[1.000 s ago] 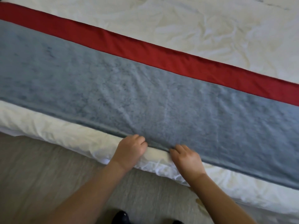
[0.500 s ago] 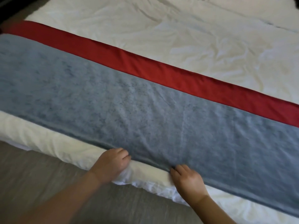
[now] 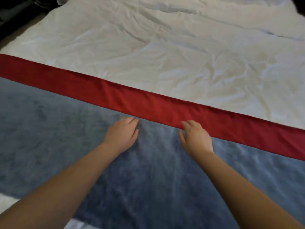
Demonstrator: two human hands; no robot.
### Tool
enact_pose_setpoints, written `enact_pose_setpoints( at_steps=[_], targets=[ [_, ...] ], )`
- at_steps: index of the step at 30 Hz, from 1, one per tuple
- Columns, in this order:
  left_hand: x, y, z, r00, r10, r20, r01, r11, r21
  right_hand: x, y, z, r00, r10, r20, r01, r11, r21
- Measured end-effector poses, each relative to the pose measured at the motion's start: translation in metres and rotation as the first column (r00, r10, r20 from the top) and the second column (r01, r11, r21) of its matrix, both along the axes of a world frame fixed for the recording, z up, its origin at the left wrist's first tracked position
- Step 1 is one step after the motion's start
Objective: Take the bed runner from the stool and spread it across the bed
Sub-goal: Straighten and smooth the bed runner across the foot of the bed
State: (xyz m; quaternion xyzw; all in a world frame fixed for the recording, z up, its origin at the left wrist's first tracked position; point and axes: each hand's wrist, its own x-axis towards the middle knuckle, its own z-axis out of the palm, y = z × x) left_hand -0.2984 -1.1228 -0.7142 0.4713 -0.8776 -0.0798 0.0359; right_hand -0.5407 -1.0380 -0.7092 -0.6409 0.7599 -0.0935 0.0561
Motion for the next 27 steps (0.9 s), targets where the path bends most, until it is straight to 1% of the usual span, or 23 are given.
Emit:
enact_pose_setpoints(
  at_steps=[3,7,9,10,12,14,17,20,22,24,27],
  targets=[
    [-0.043,-0.049,-0.010,1.000,-0.022,-0.014,0.022,0.999,-0.027,-0.030,-0.048,-0.010,0.999,-0.035,0.023,0.035,0.999,0.018],
    [-0.090,-0.105,-0.015,0.996,-0.085,-0.006,0.084,0.986,-0.144,-0.063,-0.098,-0.027,1.000,-0.021,0.006,0.021,1.000,-0.018],
    [-0.104,-0.131,-0.015,0.996,-0.059,0.065,0.066,0.991,-0.117,-0.078,-0.119,-0.033,0.998,-0.050,0.027,0.050,0.999,-0.013],
    [-0.110,-0.142,-0.016,0.992,-0.052,0.116,0.062,0.995,-0.080,-0.084,-0.128,-0.037,0.998,-0.052,0.035,0.051,0.999,0.013],
    [-0.115,-0.158,-0.021,0.972,-0.084,0.218,0.096,0.994,-0.045,-0.092,-0.139,-0.045,0.999,-0.020,0.039,0.017,0.997,0.072],
    [-0.117,-0.169,-0.028,0.961,-0.095,0.259,0.108,0.993,-0.037,-0.098,-0.145,-0.052,0.996,0.003,0.085,-0.011,0.995,0.095],
    [-0.120,-0.181,-0.036,0.963,-0.095,0.252,0.112,0.992,-0.055,-0.106,-0.152,-0.055,0.995,0.020,0.097,-0.032,0.992,0.121],
    [-0.123,-0.186,-0.040,0.967,-0.118,0.228,0.137,0.988,-0.071,-0.107,-0.158,-0.055,0.994,-0.045,0.096,0.030,0.987,0.157],
    [-0.117,-0.189,-0.039,0.974,-0.145,0.172,0.152,0.988,-0.029,-0.102,-0.159,-0.057,0.990,-0.096,0.100,0.076,0.980,0.184],
    [-0.103,-0.196,-0.035,0.980,-0.163,0.115,0.161,0.987,0.025,-0.097,-0.162,-0.055,0.986,-0.116,0.122,0.088,0.973,0.214],
    [-0.065,-0.218,-0.026,0.980,-0.167,0.109,0.160,0.985,0.071,-0.082,-0.173,-0.048,0.978,-0.068,0.198,0.017,0.969,0.248]
  ],
)
